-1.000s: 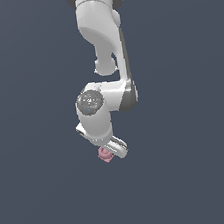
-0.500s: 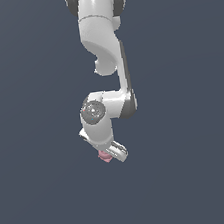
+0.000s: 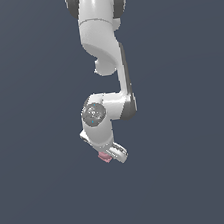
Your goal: Pick up the object and move it to a goal position.
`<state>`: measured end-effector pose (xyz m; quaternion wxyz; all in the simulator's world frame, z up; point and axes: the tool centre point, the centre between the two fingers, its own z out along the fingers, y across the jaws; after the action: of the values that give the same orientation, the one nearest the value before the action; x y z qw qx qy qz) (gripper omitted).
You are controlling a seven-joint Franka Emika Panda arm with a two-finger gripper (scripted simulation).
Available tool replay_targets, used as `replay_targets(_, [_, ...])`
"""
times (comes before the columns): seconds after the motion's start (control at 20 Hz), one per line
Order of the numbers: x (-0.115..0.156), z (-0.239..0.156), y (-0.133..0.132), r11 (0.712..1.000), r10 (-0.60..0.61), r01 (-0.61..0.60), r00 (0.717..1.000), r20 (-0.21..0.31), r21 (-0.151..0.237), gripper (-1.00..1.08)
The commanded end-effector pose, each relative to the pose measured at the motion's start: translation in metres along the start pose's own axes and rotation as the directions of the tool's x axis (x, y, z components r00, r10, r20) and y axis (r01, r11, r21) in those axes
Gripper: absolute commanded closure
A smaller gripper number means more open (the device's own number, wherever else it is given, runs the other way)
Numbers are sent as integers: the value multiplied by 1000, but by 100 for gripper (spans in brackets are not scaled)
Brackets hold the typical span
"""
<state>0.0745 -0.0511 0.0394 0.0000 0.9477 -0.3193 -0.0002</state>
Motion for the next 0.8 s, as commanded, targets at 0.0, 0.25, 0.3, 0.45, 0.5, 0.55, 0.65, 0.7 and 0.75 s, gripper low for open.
replay_targets(0.0, [0,0,0,1000,0,0,1000,0,0,108])
replay_targets(0.25, [0,0,0,1000,0,0,1000,0,0,108])
replay_targets(0.3, [0,0,0,1000,0,0,1000,0,0,108])
replay_targets(0.45, [-3,-1,-2,1000,0,0,1000,0,0,108])
replay_targets(0.5, [-5,-2,-3,1000,0,0,1000,0,0,108])
replay_targets(0.55, [-8,-3,-4,1000,0,0,1000,0,0,108])
replay_targets(0.65, [-14,-5,-8,1000,0,0,1000,0,0,108])
replay_targets(0.7, [-18,-7,-10,1000,0,0,1000,0,0,108])
replay_targets(0.75, [-23,-9,-12,1000,0,0,1000,0,0,108])
